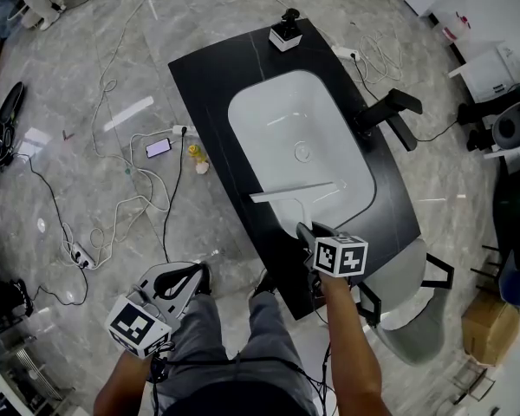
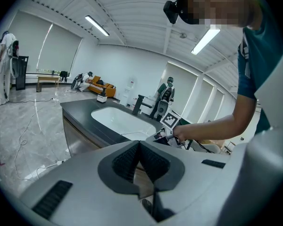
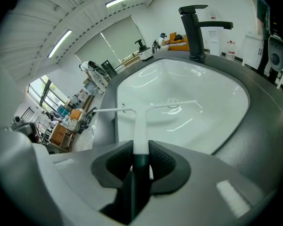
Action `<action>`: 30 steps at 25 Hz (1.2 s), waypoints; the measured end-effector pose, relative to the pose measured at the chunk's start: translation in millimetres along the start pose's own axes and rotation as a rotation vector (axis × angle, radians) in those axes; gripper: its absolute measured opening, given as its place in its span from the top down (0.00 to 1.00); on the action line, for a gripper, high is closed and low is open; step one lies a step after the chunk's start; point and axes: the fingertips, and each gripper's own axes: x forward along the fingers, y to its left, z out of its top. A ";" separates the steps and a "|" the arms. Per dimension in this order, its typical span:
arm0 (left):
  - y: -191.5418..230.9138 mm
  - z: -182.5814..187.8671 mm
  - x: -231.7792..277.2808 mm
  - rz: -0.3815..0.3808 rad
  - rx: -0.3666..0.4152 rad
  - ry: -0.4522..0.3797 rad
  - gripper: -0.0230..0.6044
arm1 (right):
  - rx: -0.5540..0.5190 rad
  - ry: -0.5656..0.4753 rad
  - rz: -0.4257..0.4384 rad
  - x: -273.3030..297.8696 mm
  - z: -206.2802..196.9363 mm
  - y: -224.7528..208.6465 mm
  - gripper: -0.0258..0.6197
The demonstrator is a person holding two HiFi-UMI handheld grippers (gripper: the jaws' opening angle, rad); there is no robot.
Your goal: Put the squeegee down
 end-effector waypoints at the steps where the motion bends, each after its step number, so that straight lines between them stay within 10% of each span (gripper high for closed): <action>1: 0.6 0.0 -0.1 0.000 0.000 0.001 0.96 | -0.004 0.002 -0.002 0.5 0.3 0.3 0.81; 30: -20.1 -60.0 28.4 -0.081 -0.057 0.110 0.96 | -0.073 0.044 -0.050 7.0 -1.9 0.4 0.81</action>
